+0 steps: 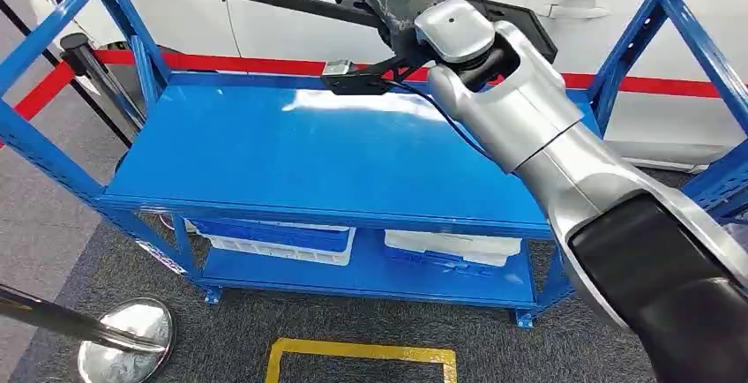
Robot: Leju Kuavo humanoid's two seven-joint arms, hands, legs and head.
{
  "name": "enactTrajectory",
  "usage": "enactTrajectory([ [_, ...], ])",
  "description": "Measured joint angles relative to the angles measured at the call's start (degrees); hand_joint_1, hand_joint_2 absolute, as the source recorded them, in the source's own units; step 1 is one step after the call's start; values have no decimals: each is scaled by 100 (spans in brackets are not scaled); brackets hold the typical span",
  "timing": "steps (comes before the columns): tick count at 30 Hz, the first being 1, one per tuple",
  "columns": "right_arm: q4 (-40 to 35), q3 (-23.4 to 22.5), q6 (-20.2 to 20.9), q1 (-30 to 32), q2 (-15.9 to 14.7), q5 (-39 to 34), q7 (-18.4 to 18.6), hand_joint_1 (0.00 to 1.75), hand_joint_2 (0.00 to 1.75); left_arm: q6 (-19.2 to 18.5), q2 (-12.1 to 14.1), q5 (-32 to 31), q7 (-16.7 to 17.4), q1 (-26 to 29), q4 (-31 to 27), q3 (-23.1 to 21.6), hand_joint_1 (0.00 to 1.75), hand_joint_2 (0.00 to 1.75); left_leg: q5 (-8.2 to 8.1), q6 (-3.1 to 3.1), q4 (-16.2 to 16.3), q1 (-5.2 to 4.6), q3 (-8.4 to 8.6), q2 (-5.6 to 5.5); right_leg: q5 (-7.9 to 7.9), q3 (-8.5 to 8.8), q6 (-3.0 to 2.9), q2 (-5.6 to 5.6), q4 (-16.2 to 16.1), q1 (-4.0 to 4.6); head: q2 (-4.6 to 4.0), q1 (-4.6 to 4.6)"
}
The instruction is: Take the parts from the cabinet and place them on the table.
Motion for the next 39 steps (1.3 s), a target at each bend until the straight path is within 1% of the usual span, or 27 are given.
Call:
enactTrajectory([
  [19,-15,0,0,-2,-39,0,-2,175,175,0,-2,0,0,0,0,0,0,175,0,0,0,0,0,0,0,0,0,0,0,0,0,0],
  [25,-79,0,-120,-5,-116,-133,-55,175,175,17,0,-20,-22,1,-2,-2,0,175,-1,1,3,-1,-3,-2,1,1,1,-2,-2,-1,0,0],
  [30,-179,0,-77,-60,-199,-131,31,175,175,7,0,2,-46,2,0,0,0,175,-12,18,41,-8,-22,-1,7,1,10,-2,-11,-32,0,0],
  [32,-192,0,-11,-119,-208,-131,33,175,175,4,0,11,-16,2,-2,2,0,175,-7,24,73,-12,-43,-3,23,-4,29,-3,-9,-40,0,0],
  [35,-195,2,0,-200,-210,-188,48,175,175,20,0,20,46,1,-2,7,0,175,11,51,100,-18,-67,-10,59,-4,81,-3,-29,-49,0,-2],
  [36,-210,2,2,-209,-214,-205,61,175,175,17,0,17,50,0,-2,7,0,175,27,76,88,-20,-62,-10,87,13,113,1,-71,-50,0,-2],
  [37,-216,2,7,-215,-241,-208,70,175,175,17,0,17,52,1,0,7,0,175,97,135,-25,14,-33,9,82,18,140,7,-81,-18,0,2],
  [38,-216,4,7,-222,-286,-208,72,175,175,15,-6,15,52,-6,0,7,0,175,148,147,-83,38,-16,32,-25,4,129,-4,-24,-48,0,4],
  [39,-216,15,7,-240,-293,-210,72,175,175,15,-9,6,52,-6,0,7,0,175,176,187,-107,44,-34,40,-256,-77,118,-26,184,-39,0,9],
])
